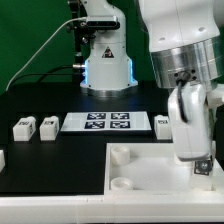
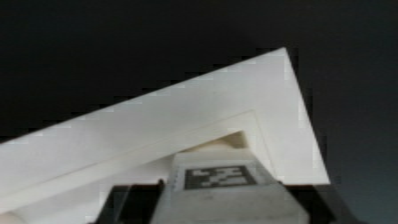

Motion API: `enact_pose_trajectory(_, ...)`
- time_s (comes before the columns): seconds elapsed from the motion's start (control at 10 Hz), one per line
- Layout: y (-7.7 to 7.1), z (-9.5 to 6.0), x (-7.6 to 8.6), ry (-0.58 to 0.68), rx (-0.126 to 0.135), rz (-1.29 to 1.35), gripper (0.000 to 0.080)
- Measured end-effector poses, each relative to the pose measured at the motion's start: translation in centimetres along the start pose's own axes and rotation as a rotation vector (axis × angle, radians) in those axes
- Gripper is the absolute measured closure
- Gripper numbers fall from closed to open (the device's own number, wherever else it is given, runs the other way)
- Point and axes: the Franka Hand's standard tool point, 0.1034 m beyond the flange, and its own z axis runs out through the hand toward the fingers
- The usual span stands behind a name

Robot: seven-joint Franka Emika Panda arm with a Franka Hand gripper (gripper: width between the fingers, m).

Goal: Assemble one leg

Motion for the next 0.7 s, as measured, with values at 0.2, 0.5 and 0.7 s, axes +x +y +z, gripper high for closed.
enact_pose_trajectory(0.2,-0.15,-0.08,0.37,0.012,0.007,0.07,0.0503)
enact_pose_trajectory(0.5,-0.06,-0.03,0.36,0.015,0.007,0.051,0.0339)
enact_pose_trajectory(0.7,-0.05,-0.03,0.34,0.015,0.006,-0.02,0.0162)
